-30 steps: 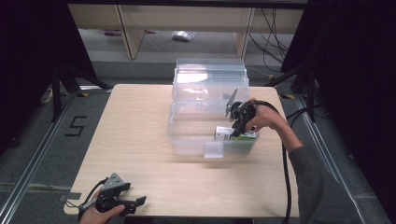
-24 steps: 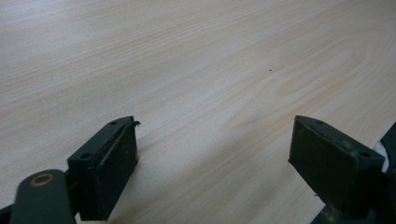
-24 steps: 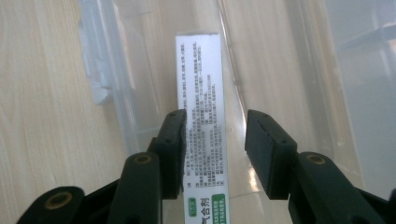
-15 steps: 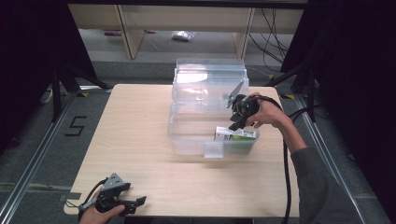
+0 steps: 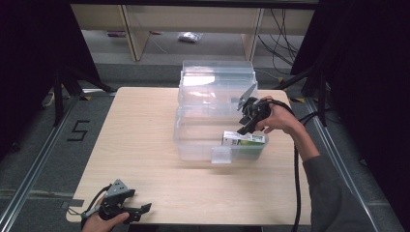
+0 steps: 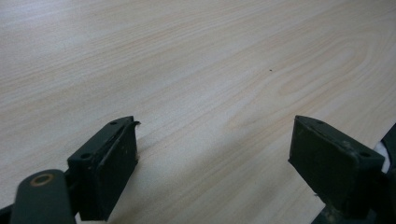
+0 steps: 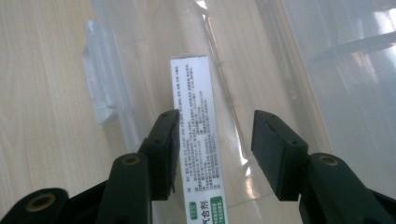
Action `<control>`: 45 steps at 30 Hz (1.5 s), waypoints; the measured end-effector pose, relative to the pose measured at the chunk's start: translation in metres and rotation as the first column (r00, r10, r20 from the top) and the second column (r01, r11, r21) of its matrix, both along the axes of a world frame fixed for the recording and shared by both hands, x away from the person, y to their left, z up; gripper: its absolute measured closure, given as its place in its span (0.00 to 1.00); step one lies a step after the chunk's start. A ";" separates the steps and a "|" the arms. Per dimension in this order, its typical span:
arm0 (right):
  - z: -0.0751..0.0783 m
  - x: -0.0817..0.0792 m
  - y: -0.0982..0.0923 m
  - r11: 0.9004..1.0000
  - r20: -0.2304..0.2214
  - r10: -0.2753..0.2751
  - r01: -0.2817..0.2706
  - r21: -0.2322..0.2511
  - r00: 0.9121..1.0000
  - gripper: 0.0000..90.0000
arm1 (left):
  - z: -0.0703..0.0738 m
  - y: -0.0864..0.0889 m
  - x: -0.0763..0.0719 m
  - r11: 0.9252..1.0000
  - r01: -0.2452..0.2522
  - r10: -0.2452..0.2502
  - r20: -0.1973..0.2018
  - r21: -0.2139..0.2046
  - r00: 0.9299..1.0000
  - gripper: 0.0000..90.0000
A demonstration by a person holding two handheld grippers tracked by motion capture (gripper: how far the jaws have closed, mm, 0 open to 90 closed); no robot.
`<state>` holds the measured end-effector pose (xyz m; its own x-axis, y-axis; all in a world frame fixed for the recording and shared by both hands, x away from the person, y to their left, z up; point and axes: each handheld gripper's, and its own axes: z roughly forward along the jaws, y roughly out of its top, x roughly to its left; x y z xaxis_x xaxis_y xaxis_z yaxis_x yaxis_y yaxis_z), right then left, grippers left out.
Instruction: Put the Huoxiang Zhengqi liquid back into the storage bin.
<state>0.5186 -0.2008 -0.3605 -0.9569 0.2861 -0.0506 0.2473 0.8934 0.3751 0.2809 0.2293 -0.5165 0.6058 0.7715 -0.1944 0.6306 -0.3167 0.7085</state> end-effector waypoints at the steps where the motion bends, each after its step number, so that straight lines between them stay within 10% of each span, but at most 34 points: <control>1: 0.001 -0.001 0.000 1.000 -0.003 0.000 0.000 0.008 1.000 0.59 | 0.000 0.000 0.000 1.000 0.001 -0.001 0.000 0.001 1.000 0.16; 19: 0.000 -0.012 -0.004 0.988 0.006 -0.130 0.129 0.087 0.991 0.42 | 0.000 0.000 0.000 1.000 -0.002 0.002 0.001 -0.003 1.000 0.16; 27: -0.006 -0.019 -0.011 0.954 -0.048 -0.257 0.261 0.150 0.965 0.35 | 0.000 0.000 0.000 1.000 0.002 -0.002 0.000 -0.001 1.000 0.16; 32: -0.008 -0.020 -0.015 0.952 -0.024 -0.256 0.256 0.169 0.966 0.32 | 0.000 0.000 0.000 1.000 0.001 -0.001 0.001 -0.001 1.000 0.16; 45: -0.009 -0.038 -0.019 0.899 -0.044 -0.328 0.326 0.292 0.944 0.29 | 0.000 0.000 0.000 1.000 -0.001 0.001 0.001 -0.001 1.000 0.16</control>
